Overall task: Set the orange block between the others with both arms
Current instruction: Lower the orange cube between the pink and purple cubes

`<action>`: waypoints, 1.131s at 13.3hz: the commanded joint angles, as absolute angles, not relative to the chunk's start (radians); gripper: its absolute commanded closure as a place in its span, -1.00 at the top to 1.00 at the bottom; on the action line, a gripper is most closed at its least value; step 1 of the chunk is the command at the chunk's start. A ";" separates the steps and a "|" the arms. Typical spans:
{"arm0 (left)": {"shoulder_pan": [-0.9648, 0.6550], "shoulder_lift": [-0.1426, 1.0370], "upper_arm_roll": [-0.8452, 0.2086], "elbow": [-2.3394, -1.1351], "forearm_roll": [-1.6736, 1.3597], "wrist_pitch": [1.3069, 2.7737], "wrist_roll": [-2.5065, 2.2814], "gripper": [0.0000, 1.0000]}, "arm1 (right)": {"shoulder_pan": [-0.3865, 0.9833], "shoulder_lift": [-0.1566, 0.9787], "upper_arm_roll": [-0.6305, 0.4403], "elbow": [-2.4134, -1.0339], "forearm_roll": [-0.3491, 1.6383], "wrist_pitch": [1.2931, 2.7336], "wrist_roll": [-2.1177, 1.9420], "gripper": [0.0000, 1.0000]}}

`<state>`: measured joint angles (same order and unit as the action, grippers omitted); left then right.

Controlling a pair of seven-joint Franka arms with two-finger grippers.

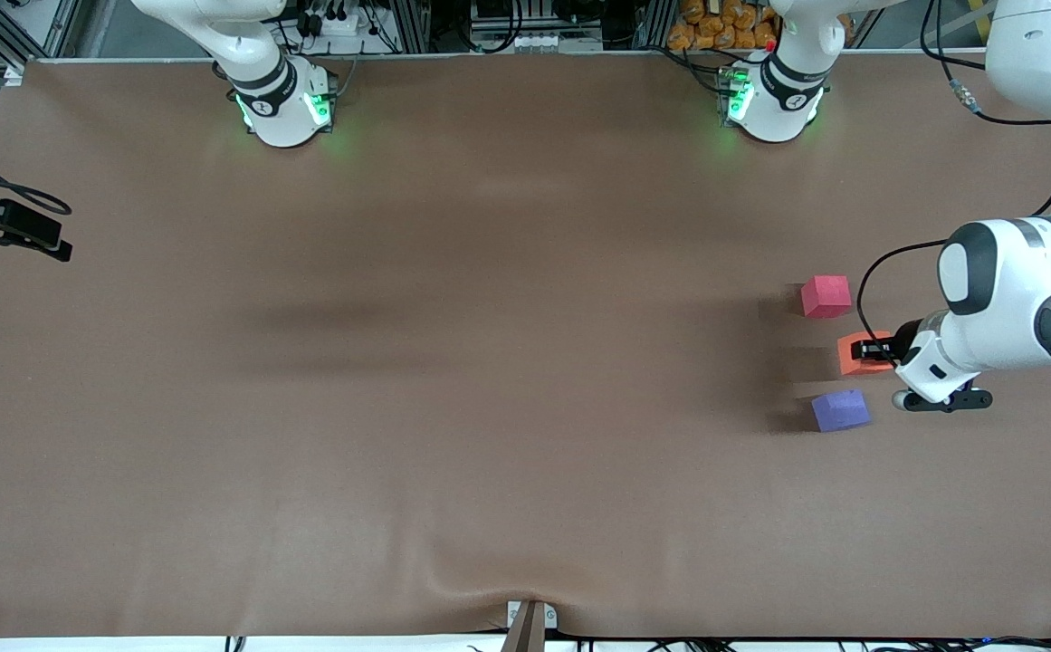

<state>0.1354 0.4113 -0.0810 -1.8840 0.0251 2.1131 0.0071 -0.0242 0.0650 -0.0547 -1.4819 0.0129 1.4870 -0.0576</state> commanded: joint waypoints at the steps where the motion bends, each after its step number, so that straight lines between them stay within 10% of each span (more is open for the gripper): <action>1: 0.155 0.374 -0.100 -1.947 0.019 2.163 0.026 -0.77 | -0.043 0.048 -0.040 -1.486 -0.005 1.483 -0.074 1.00; 15: 0.153 0.394 -0.123 -2.066 0.002 2.342 0.029 -0.77 | -0.040 0.028 -0.037 -1.505 -0.006 1.477 -0.074 1.00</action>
